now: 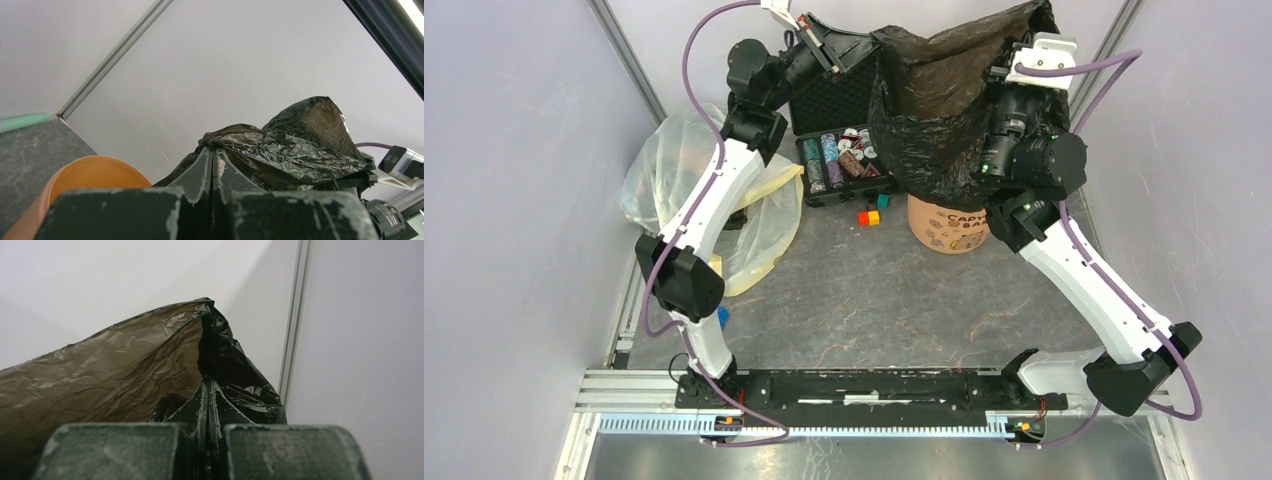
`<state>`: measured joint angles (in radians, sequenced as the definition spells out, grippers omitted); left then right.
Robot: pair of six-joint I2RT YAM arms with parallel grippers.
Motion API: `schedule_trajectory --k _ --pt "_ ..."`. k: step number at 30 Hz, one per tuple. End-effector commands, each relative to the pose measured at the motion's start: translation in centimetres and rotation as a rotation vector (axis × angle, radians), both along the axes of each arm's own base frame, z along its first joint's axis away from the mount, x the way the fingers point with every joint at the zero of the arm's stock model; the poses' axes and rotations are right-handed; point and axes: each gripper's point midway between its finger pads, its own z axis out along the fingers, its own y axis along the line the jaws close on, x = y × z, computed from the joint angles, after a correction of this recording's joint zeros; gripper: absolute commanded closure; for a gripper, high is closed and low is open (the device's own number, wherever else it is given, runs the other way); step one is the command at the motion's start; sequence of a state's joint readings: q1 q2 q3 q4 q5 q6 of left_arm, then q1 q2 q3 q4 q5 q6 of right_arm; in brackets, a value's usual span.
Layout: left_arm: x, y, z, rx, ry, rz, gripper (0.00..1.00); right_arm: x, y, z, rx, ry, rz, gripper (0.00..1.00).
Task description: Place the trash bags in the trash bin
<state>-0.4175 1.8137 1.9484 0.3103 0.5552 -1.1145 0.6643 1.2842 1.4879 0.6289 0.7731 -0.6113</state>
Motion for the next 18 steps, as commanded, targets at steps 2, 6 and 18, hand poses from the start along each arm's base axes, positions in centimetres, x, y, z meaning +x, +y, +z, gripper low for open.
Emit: schedule_trajectory --k 2,6,18 --pt "0.2 0.0 1.6 -0.057 -0.013 -0.04 0.98 0.6 -1.2 1.9 0.05 -0.07 0.027 1.0" --pt "1.0 -0.4 0.3 -0.066 0.012 -0.055 0.98 1.4 -1.7 1.1 0.049 -0.056 0.016 1.0" --pt "2.5 -0.6 1.4 -0.084 -0.011 -0.03 0.98 5.2 -4.4 4.9 0.088 -0.109 0.069 1.0"
